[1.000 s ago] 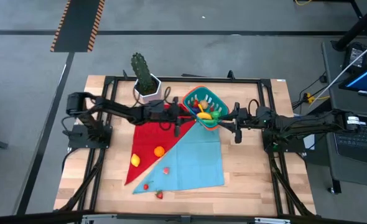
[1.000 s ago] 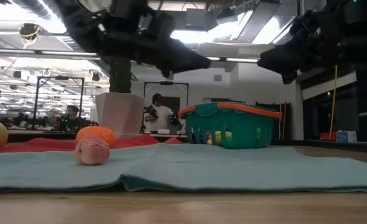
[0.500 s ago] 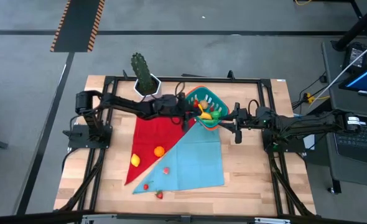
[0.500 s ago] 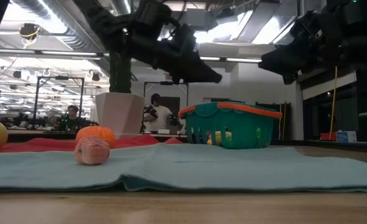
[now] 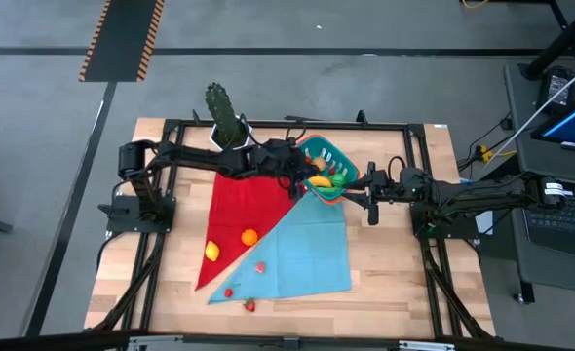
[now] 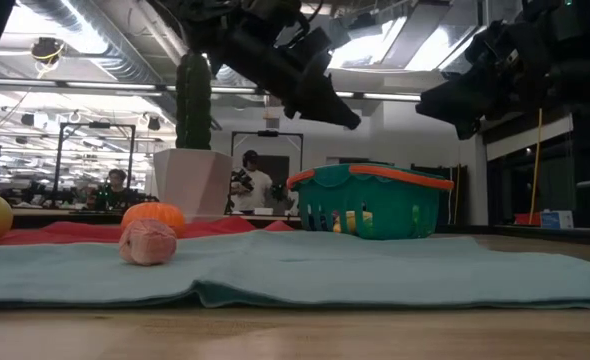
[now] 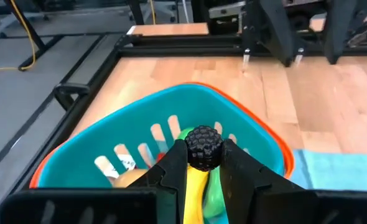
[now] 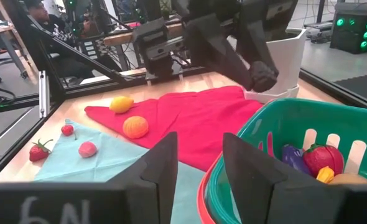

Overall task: Build produce basket
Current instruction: Put the black berry into the blue basket

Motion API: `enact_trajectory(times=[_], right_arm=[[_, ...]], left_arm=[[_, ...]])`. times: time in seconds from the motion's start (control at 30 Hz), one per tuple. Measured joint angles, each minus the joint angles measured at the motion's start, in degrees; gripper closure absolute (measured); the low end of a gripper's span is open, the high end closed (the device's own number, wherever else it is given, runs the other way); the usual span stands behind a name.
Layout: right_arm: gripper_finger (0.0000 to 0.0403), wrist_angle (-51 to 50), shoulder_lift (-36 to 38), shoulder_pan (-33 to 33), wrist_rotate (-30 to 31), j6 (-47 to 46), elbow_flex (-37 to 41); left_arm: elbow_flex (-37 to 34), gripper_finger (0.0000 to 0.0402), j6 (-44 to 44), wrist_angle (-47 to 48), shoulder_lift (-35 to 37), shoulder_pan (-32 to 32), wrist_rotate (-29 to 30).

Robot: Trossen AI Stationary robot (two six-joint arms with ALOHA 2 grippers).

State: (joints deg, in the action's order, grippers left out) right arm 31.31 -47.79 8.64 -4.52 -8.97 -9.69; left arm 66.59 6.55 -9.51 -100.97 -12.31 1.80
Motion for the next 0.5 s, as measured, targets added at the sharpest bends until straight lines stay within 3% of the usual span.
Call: enact_trajectory(times=[0.5], right_arm=[[0.0273, -0.7, 0.0, 0.0, 0.0, 0.0, 0.0]], left_arm=[[1.5, 0.0338, 0.0, 2.7, 0.0, -1.3, -2.0]])
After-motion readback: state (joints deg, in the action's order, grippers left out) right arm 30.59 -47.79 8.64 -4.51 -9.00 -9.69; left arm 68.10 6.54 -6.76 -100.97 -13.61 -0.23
